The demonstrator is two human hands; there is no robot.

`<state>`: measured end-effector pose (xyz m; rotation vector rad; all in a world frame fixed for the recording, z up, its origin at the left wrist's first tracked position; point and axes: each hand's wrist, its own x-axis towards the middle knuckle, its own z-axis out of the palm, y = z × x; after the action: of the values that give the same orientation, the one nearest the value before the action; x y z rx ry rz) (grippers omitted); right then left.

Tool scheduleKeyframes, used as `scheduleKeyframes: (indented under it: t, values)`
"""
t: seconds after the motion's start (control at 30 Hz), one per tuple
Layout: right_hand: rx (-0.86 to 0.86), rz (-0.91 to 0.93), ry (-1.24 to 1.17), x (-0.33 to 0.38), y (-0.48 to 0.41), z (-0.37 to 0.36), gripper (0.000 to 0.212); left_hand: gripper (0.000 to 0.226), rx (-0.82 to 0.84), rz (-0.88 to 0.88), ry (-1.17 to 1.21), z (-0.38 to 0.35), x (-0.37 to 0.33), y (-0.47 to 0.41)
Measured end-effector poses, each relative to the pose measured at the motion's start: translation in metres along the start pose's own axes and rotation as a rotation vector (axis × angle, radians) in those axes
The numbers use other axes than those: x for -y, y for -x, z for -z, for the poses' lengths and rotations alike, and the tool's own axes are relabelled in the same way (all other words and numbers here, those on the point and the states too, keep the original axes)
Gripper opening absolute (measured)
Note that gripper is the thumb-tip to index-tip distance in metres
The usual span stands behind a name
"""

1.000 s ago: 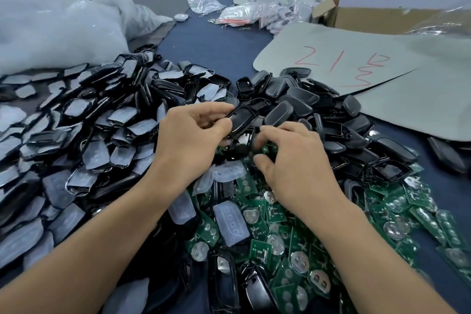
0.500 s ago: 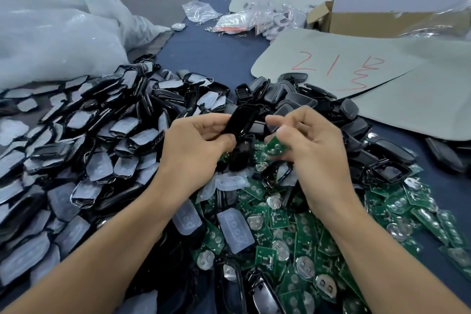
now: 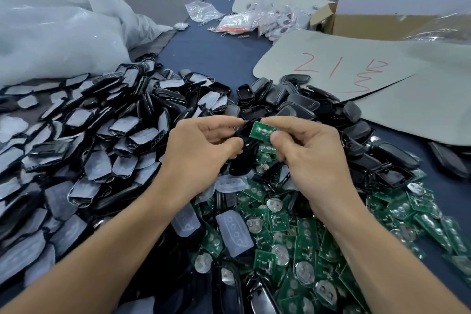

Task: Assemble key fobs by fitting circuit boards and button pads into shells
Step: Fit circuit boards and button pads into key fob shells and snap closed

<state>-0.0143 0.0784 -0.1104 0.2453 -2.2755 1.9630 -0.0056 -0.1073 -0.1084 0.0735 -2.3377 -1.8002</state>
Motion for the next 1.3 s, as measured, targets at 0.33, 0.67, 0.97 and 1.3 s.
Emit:
scheduleKeyframes:
  t: [0.33, 0.67, 0.97, 1.3]
  values:
    - [-0.101, 0.036, -0.016, 0.009, 0.004, 0.005, 0.016, 0.047, 0.082, -0.075, -0.016, 0.004, -0.003, 0.004]
    - [-0.117, 0.209, 0.185, 0.012, 0.009, 0.001, 0.017, 0.044, 0.077, -0.025, -0.003, 0.003, 0.004, 0.001]
    - [-0.176, 0.253, 0.293, 0.01, 0.009, -0.005, 0.013, 0.042, 0.141, -0.1, 0.017, 0.001, -0.003, 0.003]
    - [-0.171, 0.305, 0.395, 0.017, 0.012, -0.01, 0.01, 0.031, 0.075, -0.102, 0.086, -0.001, -0.01, 0.007]
